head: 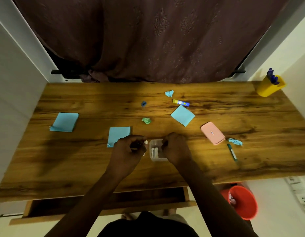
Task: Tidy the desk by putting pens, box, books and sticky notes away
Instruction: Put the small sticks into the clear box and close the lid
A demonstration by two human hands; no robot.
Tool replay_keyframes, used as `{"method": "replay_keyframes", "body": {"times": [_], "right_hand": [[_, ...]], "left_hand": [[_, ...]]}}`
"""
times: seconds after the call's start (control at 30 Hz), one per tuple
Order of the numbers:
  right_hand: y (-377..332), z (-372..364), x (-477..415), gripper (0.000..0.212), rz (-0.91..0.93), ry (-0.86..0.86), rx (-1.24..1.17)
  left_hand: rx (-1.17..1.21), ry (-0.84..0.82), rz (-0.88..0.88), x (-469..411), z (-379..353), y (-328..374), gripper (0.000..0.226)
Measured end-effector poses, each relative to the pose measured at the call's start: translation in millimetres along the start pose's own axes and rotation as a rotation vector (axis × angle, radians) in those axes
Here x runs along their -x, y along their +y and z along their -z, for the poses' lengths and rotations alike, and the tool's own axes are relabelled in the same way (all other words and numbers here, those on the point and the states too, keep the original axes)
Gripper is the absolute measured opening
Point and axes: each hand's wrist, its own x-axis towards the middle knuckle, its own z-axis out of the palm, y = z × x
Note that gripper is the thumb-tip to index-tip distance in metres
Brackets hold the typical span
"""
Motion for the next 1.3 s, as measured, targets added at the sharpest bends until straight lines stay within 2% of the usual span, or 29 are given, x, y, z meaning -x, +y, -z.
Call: {"method": "replay_keyframes", "body": {"times": [0.1, 0.17, 0.3, 0.33, 0.43, 0.57, 0.67, 0.77, 0.9, 1.13, 1.3], "right_hand": [[3, 16, 1, 0.009, 0.073, 0.040, -0.117], [4, 27, 3, 0.009, 0.113, 0.045, -0.213], [3, 48, 8, 0.023, -0.053, -0.182, -0.670], [2, 51, 11, 0.027, -0.034, -0.242, -0.716], [1, 51, 17, 0.029, 0.105, -0.290, -0.635], [7, 42, 13, 0.022, 0.080, -0.237, -0.507], [11, 24, 6, 0.025, 0.127, -0.152, -0.217], [12, 5, 0, 0.030, 0.080, -0.096, 0.007], [7, -7, -2, 0.038, 0.056, -0.091, 0.032], [-1, -5, -8, 0.035, 0.039, -0.105, 0.087], [6, 10, -5, 0.020, 0.013, -0.041, -0.042]], "left_hand": [[0.024, -0.011, 0.021, -4, 0, 0, 0.024], [0.071, -0.017, 0.049, -9, -3, 1, 0.022], [0.165, -0.015, 0.067, -17, -15, 9, 0.020], [0.172, -0.023, 0.067, -19, -19, 10, 0.020], [0.122, -0.044, 0.031, -24, -31, 14, 0.016], [0.081, -0.065, 0.031, -28, -37, 12, 0.009], [0.097, -0.047, 0.078, -30, -36, 4, 0.007], [0.104, -0.041, 0.089, -28, -33, 1, 0.007], [0.109, -0.049, 0.097, -25, -29, -3, 0.011], [0.134, -0.052, 0.080, -21, -24, -8, 0.011], [0.137, -0.060, 0.082, -22, -23, -8, 0.013]]}}
